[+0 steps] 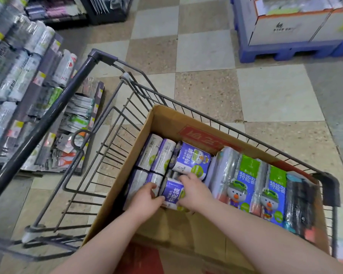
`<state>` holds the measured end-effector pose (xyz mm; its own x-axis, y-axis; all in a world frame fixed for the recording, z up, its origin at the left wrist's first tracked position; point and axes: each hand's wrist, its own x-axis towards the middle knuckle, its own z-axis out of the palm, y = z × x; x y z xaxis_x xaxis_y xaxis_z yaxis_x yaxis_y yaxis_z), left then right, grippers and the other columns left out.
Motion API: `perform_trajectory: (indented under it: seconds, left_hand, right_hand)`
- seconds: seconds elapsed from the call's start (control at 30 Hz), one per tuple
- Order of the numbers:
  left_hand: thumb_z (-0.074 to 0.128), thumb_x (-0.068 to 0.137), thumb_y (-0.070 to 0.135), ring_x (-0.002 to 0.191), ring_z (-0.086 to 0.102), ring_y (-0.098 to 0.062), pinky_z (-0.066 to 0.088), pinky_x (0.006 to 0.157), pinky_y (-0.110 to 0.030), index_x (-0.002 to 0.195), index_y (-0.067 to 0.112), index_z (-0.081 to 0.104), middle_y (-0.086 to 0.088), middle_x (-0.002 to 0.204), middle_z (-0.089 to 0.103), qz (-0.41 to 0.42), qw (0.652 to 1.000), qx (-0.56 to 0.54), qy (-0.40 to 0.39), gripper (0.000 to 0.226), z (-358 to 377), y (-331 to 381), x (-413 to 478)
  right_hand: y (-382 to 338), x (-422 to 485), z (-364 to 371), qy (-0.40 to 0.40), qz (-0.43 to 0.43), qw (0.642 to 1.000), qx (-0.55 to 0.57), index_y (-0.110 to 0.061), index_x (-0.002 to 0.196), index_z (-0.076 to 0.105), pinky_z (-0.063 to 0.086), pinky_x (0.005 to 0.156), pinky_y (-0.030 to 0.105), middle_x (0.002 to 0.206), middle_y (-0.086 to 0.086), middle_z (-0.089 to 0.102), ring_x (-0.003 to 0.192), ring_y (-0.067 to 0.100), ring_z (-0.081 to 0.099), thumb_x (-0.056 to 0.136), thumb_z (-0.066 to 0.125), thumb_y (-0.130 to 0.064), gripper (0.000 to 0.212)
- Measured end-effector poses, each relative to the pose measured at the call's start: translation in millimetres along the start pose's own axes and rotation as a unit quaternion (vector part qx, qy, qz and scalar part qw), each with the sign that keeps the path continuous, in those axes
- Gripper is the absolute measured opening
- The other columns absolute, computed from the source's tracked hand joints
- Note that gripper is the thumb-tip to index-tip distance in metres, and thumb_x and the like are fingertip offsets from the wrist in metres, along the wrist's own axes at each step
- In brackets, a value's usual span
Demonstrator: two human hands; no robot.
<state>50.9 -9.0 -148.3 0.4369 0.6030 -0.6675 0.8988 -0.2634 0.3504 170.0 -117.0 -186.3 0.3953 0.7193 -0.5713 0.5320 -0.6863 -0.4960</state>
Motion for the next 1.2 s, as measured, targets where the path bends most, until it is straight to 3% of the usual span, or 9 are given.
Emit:
perform_trajectory:
  seconds: [0.1,0.2,0.33,0.4,0.47,0.53,0.7,0.87,1.2]
  left_hand:
    - [0.072,0.083,0.031,0.092,0.059,-0.020,0.045,0.079,-0.027,0.133,0.012,0.047,-0.001,0.096,0.058,-0.015,0.996,-0.087,0.012,0.059,0,2,0]
    - [0.073,0.084,0.022,0.075,0.059,-0.010,0.048,0.064,-0.021,0.110,0.020,0.055,0.002,0.090,0.063,-0.020,0.974,-0.225,0.001,0.031,1,8,-2]
    - [0.069,0.087,0.017,0.081,0.070,-0.016,0.056,0.067,-0.027,0.111,0.016,0.060,-0.004,0.102,0.072,-0.018,0.927,-0.369,-0.067,0.026,1,21,-5]
    - [0.075,0.081,0.017,0.091,0.071,-0.025,0.057,0.082,-0.039,0.116,0.014,0.060,-0.008,0.104,0.073,-0.026,0.919,-0.390,-0.047,0.038,-1,24,-4]
    - [0.077,0.077,0.020,0.091,0.070,-0.027,0.056,0.085,-0.043,0.111,0.014,0.060,-0.010,0.105,0.072,-0.042,0.927,-0.373,-0.015,0.039,-5,22,-2]
    - [0.077,0.079,0.020,0.090,0.070,-0.027,0.056,0.084,-0.041,0.108,0.014,0.059,-0.012,0.104,0.071,-0.066,0.927,-0.369,0.007,0.035,-7,19,-1]
    - [0.076,0.080,0.023,0.089,0.070,-0.028,0.056,0.087,-0.047,0.104,0.016,0.060,-0.012,0.102,0.071,-0.106,0.920,-0.376,0.041,0.030,-8,3,4]
    - [0.078,0.077,0.026,0.087,0.071,-0.027,0.057,0.085,-0.045,0.109,0.014,0.060,-0.013,0.101,0.072,-0.118,0.918,-0.376,0.041,0.039,-7,-1,5]
    - [0.071,0.085,0.016,0.086,0.069,-0.026,0.056,0.072,-0.033,0.111,0.014,0.058,-0.014,0.104,0.070,-0.106,0.917,-0.381,0.042,0.029,-12,6,3]
  right_hand:
    - [2,-10,-20,-0.004,0.013,0.999,0.045,-0.020,0.147,0.032,0.038,0.105,0.032,0.145,0.003,0.032,0.132,0.022,0.040,0.076,0.077,-0.037,0.085]
    - [0,-19,-43,-0.008,0.044,0.991,0.129,-0.016,0.145,0.035,0.038,0.102,0.030,0.142,0.005,0.038,0.129,0.021,0.045,0.078,0.076,-0.038,0.082]
    - [-10,-23,-61,-0.048,0.064,0.937,0.341,-0.018,0.100,0.053,0.052,0.059,0.027,0.081,-0.002,0.060,0.063,0.011,0.060,0.087,0.067,-0.017,0.019]
    - [-10,-13,-63,-0.063,0.070,0.930,0.356,-0.016,0.086,0.055,0.051,0.065,0.027,0.080,0.003,0.061,0.067,0.013,0.060,0.086,0.058,-0.009,0.008]
    - [-3,5,-62,-0.046,0.061,0.957,0.281,-0.012,0.112,0.065,0.046,0.096,0.031,0.114,0.008,0.064,0.104,0.022,0.062,0.080,0.055,-0.012,0.033]
    - [5,22,-62,0.019,0.059,0.983,0.175,-0.009,0.134,0.053,0.035,0.106,0.027,0.138,0.013,0.047,0.126,0.027,0.049,0.085,0.056,-0.011,0.049]
    - [14,51,-63,0.065,0.059,0.995,0.054,-0.005,0.143,0.033,0.037,0.105,0.035,0.141,0.020,0.037,0.129,0.037,0.042,0.084,0.059,-0.010,0.065]
    - [20,55,-60,0.042,0.082,0.995,-0.045,-0.012,0.136,0.039,0.039,0.102,0.040,0.135,0.012,0.037,0.125,0.036,0.039,0.074,0.076,-0.041,0.078]
    - [18,40,-54,0.022,0.056,0.998,0.020,-0.013,0.137,0.036,0.044,0.099,0.036,0.134,0.013,0.043,0.123,0.032,0.047,0.067,0.082,-0.042,0.088]
